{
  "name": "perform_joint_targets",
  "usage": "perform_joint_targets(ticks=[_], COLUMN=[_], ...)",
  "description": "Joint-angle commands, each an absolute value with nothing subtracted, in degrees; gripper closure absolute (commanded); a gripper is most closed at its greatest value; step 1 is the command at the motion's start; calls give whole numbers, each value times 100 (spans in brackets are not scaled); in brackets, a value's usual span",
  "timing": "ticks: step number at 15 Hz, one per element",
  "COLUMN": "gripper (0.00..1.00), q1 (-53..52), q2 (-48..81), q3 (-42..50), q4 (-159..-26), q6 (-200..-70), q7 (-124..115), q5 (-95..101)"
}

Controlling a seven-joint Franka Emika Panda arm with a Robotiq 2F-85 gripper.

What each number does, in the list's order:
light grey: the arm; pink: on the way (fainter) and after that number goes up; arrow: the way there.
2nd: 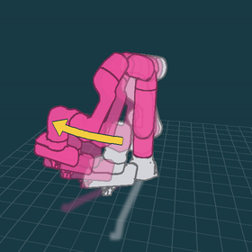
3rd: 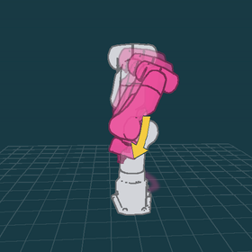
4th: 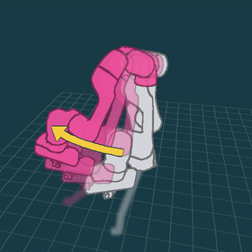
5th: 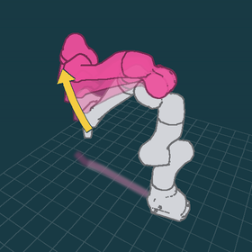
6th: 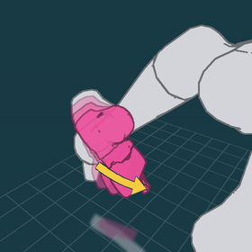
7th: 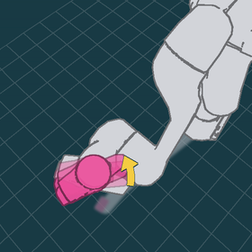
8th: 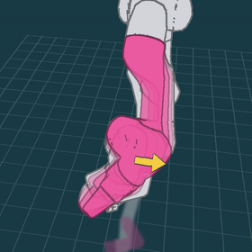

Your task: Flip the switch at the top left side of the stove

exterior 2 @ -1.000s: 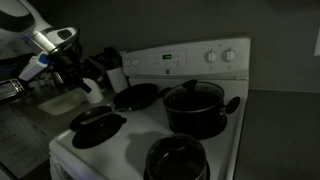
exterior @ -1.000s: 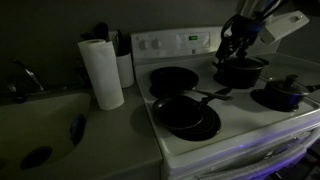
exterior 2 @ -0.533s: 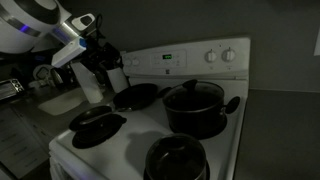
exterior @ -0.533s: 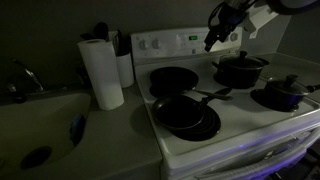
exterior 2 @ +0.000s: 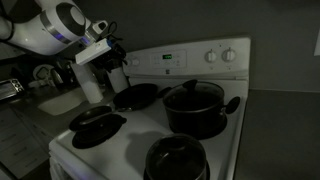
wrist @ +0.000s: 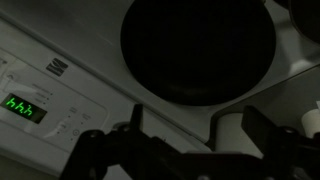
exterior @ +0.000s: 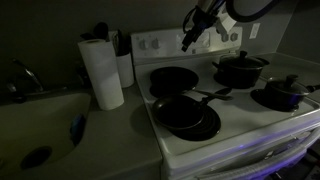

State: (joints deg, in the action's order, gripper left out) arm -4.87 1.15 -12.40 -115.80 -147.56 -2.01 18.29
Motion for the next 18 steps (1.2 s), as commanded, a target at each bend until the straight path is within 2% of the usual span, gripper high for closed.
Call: perform_joint_targets(ticks=[1, 7, 14, 15, 16, 18], gripper=[0, 0, 0, 25, 28, 42], q1=[-645, -805, -1003, -1040, -1109, -986], q2=[147, 605, 2001, 2214, 2439, 2918], q3=[-1087, -1136, -1399, -1459, -1497, -1476], q4=[-11543, -10925, -8679, -8340, -8005, -7343], q6=[-14756, -14728, -13777, -13631, -13503, -13318], q7=[-158, 673, 3340, 3594, 3774, 4452], q5=[1804, 1906, 1204, 1195, 1257, 1173])
